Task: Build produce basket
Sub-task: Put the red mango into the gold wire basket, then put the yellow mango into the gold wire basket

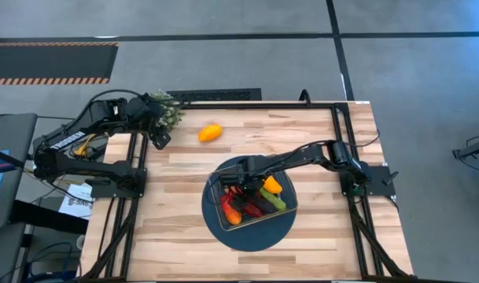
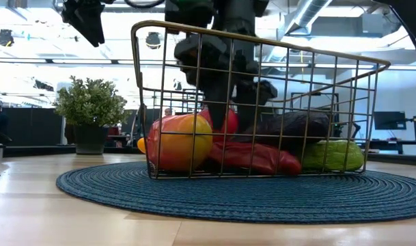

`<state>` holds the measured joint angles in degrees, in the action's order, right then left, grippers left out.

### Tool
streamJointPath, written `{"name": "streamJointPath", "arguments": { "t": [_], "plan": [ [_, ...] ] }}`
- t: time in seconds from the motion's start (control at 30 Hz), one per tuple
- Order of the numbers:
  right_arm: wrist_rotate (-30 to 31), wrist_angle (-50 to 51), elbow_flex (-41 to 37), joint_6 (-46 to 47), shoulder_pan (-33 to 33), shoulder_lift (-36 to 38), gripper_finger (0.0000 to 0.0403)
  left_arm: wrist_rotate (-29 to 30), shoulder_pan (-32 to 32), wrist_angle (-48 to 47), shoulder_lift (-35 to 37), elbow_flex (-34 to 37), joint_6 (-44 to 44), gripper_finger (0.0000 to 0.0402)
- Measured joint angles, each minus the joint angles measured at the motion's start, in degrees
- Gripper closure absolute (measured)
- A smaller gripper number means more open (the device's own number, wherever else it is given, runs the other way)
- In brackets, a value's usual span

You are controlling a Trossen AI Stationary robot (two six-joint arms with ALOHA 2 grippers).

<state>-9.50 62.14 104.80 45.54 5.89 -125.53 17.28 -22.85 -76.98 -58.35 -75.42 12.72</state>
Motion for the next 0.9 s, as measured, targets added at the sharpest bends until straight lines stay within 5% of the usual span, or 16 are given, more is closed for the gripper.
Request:
{"name": "streamJointPath", "arguments": {
  "t": [0.47, 0.73, 0.9],
  "plan": [
    [-2.14, 21.48, 17.31, -3.46, -0.23, 0.21, 0.0092, 0.02, -0.02, 0.69, -1.02, 0.0, -0.87, 0.0189],
    [5.26, 27.81, 24.75, -7.77, -3.62, 1.3, 0.0098, 0.0, 0.0, 1.3, -5.4, -0.01, -3.83, 0.0189],
    [8.91, 27.84, 24.95, -10.2, -7.18, 4.28, 0.0147, -0.01, -0.01, 3.25, -7.04, -0.02, -6.01, 0.0189]
  ]
}}
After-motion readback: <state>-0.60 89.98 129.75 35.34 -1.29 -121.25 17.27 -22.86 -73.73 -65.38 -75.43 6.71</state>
